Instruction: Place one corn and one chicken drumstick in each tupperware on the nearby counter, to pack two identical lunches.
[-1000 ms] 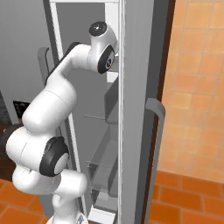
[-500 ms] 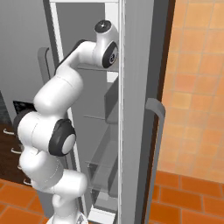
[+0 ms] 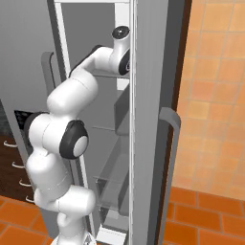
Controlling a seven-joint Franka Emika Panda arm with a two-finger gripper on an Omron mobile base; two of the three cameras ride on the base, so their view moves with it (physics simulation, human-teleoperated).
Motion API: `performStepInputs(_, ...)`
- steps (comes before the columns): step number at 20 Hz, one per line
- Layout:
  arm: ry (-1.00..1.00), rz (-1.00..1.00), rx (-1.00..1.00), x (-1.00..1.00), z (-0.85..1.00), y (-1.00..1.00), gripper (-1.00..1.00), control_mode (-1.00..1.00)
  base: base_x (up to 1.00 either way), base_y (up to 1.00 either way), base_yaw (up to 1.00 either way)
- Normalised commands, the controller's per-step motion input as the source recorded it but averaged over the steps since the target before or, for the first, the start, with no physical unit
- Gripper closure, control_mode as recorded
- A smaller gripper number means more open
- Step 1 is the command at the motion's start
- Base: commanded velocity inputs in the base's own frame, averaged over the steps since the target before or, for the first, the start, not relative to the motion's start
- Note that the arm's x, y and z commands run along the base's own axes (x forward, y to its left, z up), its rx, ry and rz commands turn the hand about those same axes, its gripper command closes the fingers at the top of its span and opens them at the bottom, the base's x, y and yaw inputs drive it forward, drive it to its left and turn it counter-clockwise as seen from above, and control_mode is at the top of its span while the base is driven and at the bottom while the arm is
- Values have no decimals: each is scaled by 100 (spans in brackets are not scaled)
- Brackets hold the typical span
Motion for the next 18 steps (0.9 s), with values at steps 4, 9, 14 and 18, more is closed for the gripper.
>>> performStepInputs(4,1,0,0,40,-15,-7,-100,-100,0,0,0)
performStepInputs(9,5,1,-8,2,-48,0,100,-100,0,0,0)
performStepInputs(14,0,0,0,0,-3,0,100,-100,0,0,0)
performStepInputs(18,-6,0,0,-40,0,0,100,-100,0,0,0)
